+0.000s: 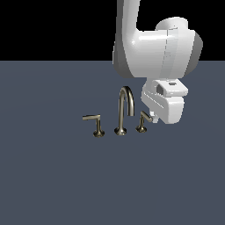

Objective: Turn on the faucet by rotating a designated handle.

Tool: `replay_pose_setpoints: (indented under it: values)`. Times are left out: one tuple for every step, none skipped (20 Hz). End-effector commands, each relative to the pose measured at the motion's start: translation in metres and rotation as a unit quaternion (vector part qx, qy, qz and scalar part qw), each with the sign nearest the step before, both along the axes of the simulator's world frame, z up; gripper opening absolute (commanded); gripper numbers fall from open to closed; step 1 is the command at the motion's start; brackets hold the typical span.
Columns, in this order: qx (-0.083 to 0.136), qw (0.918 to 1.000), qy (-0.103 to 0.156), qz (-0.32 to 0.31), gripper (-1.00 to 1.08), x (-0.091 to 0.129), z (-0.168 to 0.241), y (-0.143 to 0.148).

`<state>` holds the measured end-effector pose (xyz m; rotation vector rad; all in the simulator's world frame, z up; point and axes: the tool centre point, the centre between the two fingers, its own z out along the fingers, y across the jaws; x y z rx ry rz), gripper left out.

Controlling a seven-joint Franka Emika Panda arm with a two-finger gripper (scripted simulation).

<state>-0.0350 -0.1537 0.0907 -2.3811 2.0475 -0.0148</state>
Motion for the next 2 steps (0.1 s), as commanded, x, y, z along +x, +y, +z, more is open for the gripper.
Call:
replay_pose_setpoints:
  values:
    - [0.003, 1.0, 0.004, 0.006, -1.0, -0.008, 0.0002, 0.015]
    - [0.003, 1.0, 0.004, 0.006, -1.0, -0.008, 0.0002, 0.015]
